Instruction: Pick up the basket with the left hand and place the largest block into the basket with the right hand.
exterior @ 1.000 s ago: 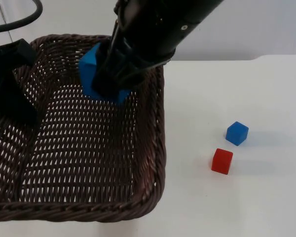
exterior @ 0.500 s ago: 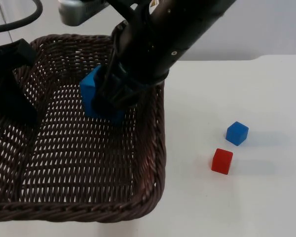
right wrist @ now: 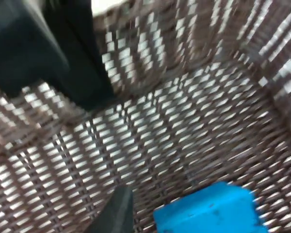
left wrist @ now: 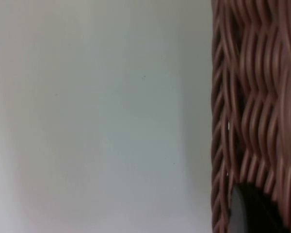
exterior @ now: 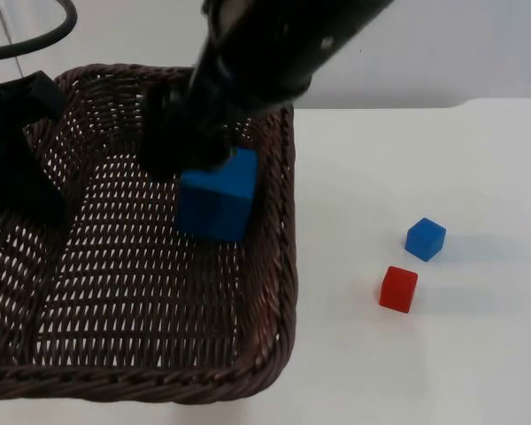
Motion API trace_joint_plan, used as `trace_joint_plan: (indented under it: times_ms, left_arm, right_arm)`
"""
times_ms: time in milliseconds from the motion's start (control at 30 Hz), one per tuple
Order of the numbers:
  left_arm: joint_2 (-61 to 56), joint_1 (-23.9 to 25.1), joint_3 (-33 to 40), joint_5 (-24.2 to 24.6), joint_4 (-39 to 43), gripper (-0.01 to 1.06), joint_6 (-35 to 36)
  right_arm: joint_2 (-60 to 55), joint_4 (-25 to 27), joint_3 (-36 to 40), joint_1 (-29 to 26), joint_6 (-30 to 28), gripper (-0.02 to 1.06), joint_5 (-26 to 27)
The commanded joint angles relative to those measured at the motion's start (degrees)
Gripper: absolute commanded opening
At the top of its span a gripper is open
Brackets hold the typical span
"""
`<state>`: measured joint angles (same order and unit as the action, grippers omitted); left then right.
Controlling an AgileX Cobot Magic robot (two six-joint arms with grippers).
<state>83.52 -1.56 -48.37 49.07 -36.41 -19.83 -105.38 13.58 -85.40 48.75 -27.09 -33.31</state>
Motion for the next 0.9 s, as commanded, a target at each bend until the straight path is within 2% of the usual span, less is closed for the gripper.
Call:
trace_joint_plan:
  times_ms: [0,167,267,300,467,767,867]
  left_arm:
    - [-0.6,0.19,0.02,-0.04,-2.07,0.0,0.17]
    - [-0.6,0.19,0.02,0.09,-2.08,0.0,0.17]
    - [-0.6,0.19,0.02,0.09,-2.08,0.0,0.17]
    - [-0.6,0.19,0.02,0.09,-2.08,0.0,0.17]
    - [-0.6,0.19,0.02,-0.14,-2.08,0.0,0.17]
    - [-0.6,0.19,0.02,-0.64,-2.33,0.0,0.64]
    - [-0.6,0.19,0.02,-3.0,-2.66,0.0,0.98]
  right_arm:
    - [3.33,-0.32,-0.14,-1.01,0.87,1.05,-0.76]
    - [9.0,-1.6,1.72,-3.81,3.7,1.05,-3.45]
    - [14.96,-1.48,7.87,-6.0,3.7,1.05,-0.83]
    - [14.96,-1.48,7.87,-6.0,3.7,1.05,-0.83]
    - [24.69,-1.48,19.7,-8.42,3.85,1.05,1.89]
    - [34.24,-1.48,27.16,-8.55,8.99,1.05,4.0]
    - [36.38,-1.48,27.29,-8.55,10.07,1.05,4.02]
